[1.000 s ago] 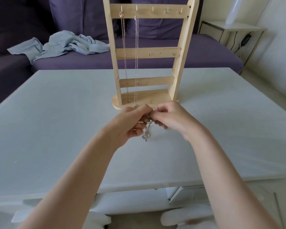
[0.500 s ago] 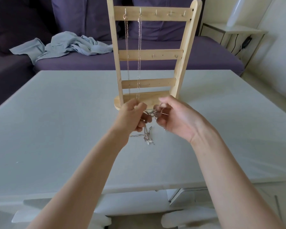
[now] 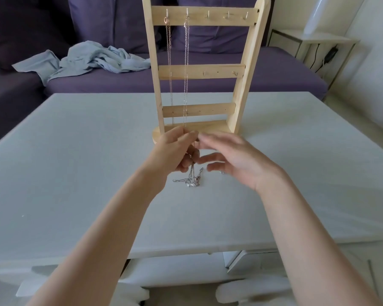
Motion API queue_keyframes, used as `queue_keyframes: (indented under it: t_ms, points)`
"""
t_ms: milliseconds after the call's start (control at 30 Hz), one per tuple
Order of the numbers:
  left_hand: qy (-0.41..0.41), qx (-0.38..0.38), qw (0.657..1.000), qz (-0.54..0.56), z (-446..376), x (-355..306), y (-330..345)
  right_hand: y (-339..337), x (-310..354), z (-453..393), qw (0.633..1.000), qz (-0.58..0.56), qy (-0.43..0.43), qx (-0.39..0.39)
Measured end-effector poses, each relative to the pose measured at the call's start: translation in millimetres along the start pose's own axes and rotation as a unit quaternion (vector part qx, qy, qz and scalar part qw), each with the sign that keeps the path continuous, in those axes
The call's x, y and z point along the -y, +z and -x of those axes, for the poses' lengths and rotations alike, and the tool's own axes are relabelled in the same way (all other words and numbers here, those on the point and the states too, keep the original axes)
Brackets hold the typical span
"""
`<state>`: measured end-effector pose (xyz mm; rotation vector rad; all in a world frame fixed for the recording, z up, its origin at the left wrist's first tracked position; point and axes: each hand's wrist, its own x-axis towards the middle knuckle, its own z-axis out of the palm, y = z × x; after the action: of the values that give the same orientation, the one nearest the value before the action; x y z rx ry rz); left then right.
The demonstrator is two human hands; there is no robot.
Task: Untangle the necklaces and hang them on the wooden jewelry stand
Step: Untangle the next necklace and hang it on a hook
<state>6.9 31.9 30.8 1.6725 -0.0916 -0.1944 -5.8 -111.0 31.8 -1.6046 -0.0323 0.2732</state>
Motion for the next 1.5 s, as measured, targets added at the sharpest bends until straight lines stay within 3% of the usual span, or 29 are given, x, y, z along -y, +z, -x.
queue_keyframes:
  t_ms: [67,100,233,367,467,567,633,800,900,1200,1500]
  points:
    - [-0.005,0.016,1.0,0.0,0.4,-1.5,0.7,2.2,-2.3,0.8,0.997,0.006,0.013,0.071]
    - [-0.015,0.023,1.0,-0.005,0.3,-1.6,0.7,1.9,-3.3,0.2,0.997,0.011,0.013,0.07]
    - [-0.048,0.045,0.995,-0.077,-1.1,2.7,-1.4,-3.6,-4.9,-0.7,0.995,0.098,0.011,-0.029]
    - [-0.039,0.021,0.997,-0.071,-4.3,6.3,-9.3,-14.5,-4.0,1.6,0.988,0.119,0.014,-0.098]
    - [-0.013,0.037,0.999,-0.007,-4.5,6.7,-12.4,-22.0,-4.1,3.1,0.984,0.087,0.003,-0.153]
    - [-0.04,0.082,0.986,0.138,-2.9,4.2,-11.3,-23.9,-3.6,5.2,0.983,0.055,0.009,-0.174]
    - [-0.046,0.098,0.98,0.168,-1.5,2.3,-9.5,-21.6,-3.7,7.1,0.985,0.082,0.025,-0.15]
    - [0.0,0.126,0.99,0.068,-0.3,-0.1,-4.5,-11.0,-0.6,9.2,0.998,0.04,0.055,-0.008]
    - [0.003,0.135,0.99,0.033,-0.5,-2.2,-4.6,-8.9,0.2,7.7,0.998,0.015,0.057,0.026]
    - [-0.084,0.094,0.99,0.067,-3.8,-2.9,-5.0,-17.0,-3.6,2.1,0.988,0.01,-0.003,-0.157]
    - [-0.082,0.113,0.988,0.068,-1.8,0.0,-4.8,-17.4,-4.3,1.8,0.982,0.043,-0.035,-0.181]
